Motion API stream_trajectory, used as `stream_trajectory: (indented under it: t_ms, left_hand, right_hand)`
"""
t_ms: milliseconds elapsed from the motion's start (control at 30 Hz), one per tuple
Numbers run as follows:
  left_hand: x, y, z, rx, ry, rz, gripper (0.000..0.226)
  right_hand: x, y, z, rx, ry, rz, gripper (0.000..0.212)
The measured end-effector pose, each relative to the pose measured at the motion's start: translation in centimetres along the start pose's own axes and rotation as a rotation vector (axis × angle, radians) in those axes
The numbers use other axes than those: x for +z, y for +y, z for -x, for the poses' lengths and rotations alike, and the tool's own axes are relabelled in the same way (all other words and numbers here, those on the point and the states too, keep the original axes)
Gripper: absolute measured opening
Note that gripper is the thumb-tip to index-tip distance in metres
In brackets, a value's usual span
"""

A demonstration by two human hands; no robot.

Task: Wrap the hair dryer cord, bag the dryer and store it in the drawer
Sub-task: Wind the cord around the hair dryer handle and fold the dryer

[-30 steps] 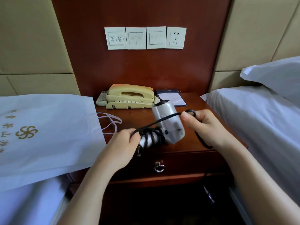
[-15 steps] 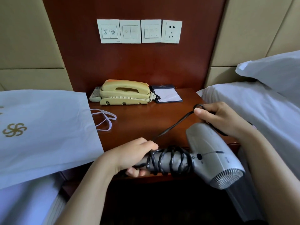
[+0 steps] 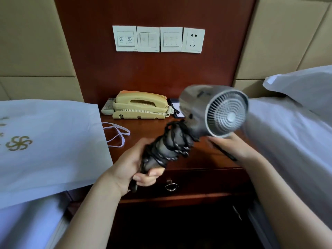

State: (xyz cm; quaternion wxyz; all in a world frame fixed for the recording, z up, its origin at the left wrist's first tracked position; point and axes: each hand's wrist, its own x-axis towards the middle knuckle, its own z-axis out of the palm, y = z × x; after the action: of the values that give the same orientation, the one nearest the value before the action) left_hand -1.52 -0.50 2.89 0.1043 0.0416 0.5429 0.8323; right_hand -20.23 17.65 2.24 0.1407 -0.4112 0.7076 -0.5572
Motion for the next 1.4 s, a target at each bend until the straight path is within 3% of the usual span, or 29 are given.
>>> stream_trajectory:
  t_ms: [100, 200, 367, 467, 667, 833, 933, 1133, 1267, 1400]
  left_hand:
    - [-1.1, 0.8, 0.3, 0.053, 0.239, 0.14, 0.05]
    - [-3.1, 1.0, 0.4, 0.056, 0.476, 0.23, 0.049]
    - [-4.1, 1.3, 0.5, -0.064, 0.657, 0.201, 0.052]
    - [-3.5, 0.7, 0.4, -0.033, 0.737, 0.195, 0.046]
    - [-2.3, 0.5, 0.4, 0.07, 0.848, 0.01, 0.025]
    - [-1.3, -0.2, 0.0, 0.098, 0.862, -0.229, 0.025]
    - [-0.8, -0.4, 0.0, 0.077, 0.841, -0.344, 0.03]
    - [-0.2, -1.0, -0.8, 0.046, 0.967, -0.685, 0.055]
    - [0.4, -0.6, -1.5, 0.001, 1.072, -0.828, 0.028]
    - [1.1, -0.8, -1.1, 0.139, 1.101, -0.889, 0.018]
  right_hand:
    - [1.9, -1.5, 0.3, -0.065, -0.068, 0.218, 0.051]
    - [3.8, -2.1, 0.7, -0.154, -0.057, 0.578, 0.048]
    - [7.3, -3.7, 1.1, -0.421, -0.046, 0.881, 0.04]
    - [8.2, -4.2, 1.2, -0.547, -0.024, 0.955, 0.036]
    - [8.1, -5.1, 1.3, -0.619, 0.083, 0.901, 0.035]
    - [7.9, -5.9, 1.6, -0.439, 0.095, 0.665, 0.024]
    - [7.6, -6.2, 1.7, -0.343, 0.069, 0.509, 0.032]
    - [8.1, -6.6, 2.3, -0.35, -0.017, 0.499, 0.035]
    - [8.9, -6.8, 2.6, -0.408, -0.048, 0.584, 0.033]
    - [9.6, -7.1, 3.0, -0.452, -0.079, 0.585, 0.032]
